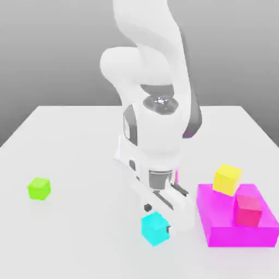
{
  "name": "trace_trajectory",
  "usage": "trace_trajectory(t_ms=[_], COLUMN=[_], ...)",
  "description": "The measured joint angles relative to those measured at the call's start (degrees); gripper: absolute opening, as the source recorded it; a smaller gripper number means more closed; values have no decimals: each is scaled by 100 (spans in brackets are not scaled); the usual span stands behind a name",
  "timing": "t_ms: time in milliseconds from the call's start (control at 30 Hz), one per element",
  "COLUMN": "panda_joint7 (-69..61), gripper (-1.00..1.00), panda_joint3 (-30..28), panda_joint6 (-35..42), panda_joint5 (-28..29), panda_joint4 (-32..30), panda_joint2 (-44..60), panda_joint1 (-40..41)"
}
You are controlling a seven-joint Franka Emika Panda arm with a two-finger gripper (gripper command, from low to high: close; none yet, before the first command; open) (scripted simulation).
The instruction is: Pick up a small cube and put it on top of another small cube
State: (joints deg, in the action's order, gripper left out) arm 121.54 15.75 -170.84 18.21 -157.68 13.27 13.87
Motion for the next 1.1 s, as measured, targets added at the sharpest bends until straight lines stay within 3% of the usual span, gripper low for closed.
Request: trace_trajectory(t_ms=[100,133,367,600,800,900,1100], panda_joint7=[272,330,337,-427,-982,-1101,537], gripper=[0,-100,-100,-100,-100,-100,-100], panda_joint3=[-608,-724,-698,294,652,676,-103], panda_joint6=[-253,-302,-304,194,594,765,1178], panda_joint5=[373,453,461,-584,-1327,-1489,-1270], panda_joint4=[45,54,55,-60,-193,-273,-332], panda_joint2=[332,398,389,-312,-852,-1054,-1333], panda_joint1=[-513,-609,-581,151,333,355,1913])
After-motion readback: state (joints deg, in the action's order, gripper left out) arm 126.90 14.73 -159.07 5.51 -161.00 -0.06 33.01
